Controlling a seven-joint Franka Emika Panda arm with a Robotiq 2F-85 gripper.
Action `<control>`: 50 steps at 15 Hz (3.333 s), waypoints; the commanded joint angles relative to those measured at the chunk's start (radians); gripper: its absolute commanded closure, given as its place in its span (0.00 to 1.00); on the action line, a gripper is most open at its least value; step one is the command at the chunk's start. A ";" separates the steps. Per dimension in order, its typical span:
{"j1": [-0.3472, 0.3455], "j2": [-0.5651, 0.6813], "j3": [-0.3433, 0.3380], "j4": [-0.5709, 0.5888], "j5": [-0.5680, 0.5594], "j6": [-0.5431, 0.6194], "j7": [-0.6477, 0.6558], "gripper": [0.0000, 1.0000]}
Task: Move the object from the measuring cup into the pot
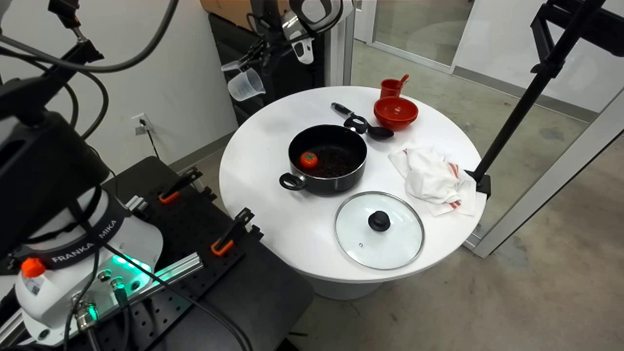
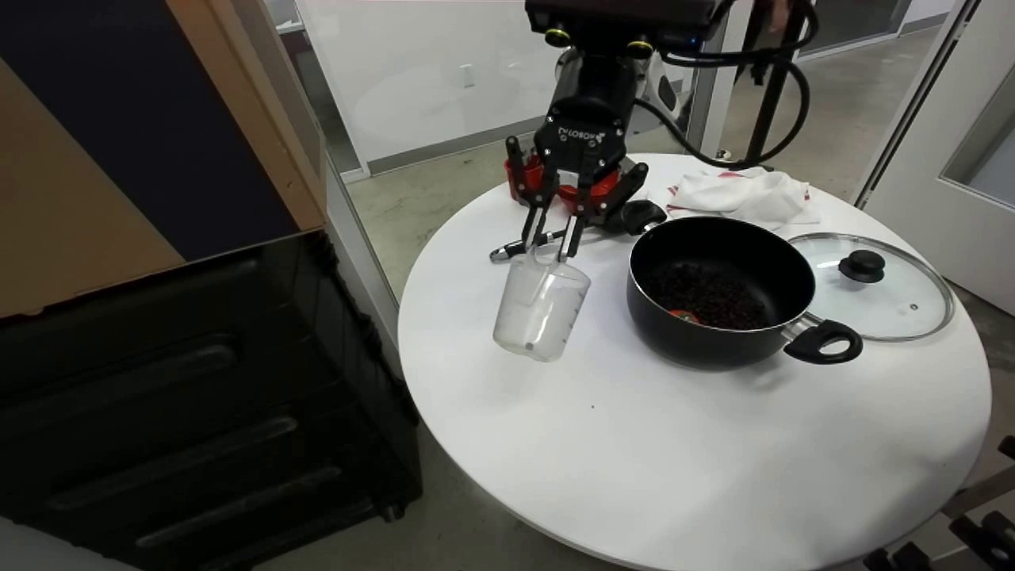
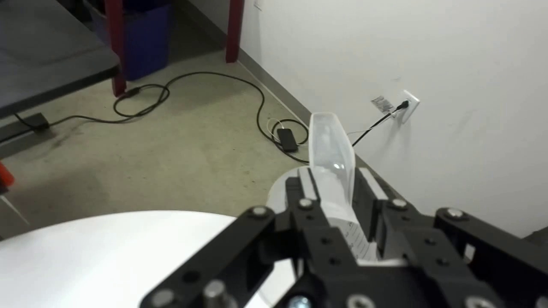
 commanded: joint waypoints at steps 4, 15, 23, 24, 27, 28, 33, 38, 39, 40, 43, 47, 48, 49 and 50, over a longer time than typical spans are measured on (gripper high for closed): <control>0.005 0.011 0.035 -0.040 -0.037 0.224 -0.320 0.93; -0.020 0.053 0.134 -0.100 -0.164 0.530 -0.710 0.93; -0.022 0.059 0.163 -0.147 -0.365 0.787 -0.753 0.93; -0.025 0.059 0.168 -0.153 -0.387 0.810 -0.751 0.93; -0.030 0.065 0.174 -0.171 -0.451 0.878 -0.748 0.93; -0.027 0.071 0.168 -0.174 -0.478 0.905 -0.741 0.93; -0.032 0.102 0.142 -0.192 -0.591 1.036 -0.706 0.93; -0.044 0.137 0.115 -0.191 -0.658 1.088 -0.655 0.93; -0.045 0.142 0.112 -0.187 -0.666 1.086 -0.643 0.55; -0.052 0.139 0.116 -0.188 -0.666 1.069 -0.635 0.46; -0.067 0.125 0.130 -0.197 -0.658 1.031 -0.617 0.26; -0.043 0.081 0.110 -0.214 -0.627 0.871 -0.468 0.01; -0.037 0.061 0.107 -0.220 -0.622 0.820 -0.423 0.00; -0.031 0.040 0.105 -0.223 -0.615 0.767 -0.379 0.00; -0.027 0.022 0.104 -0.223 -0.608 0.712 -0.336 0.00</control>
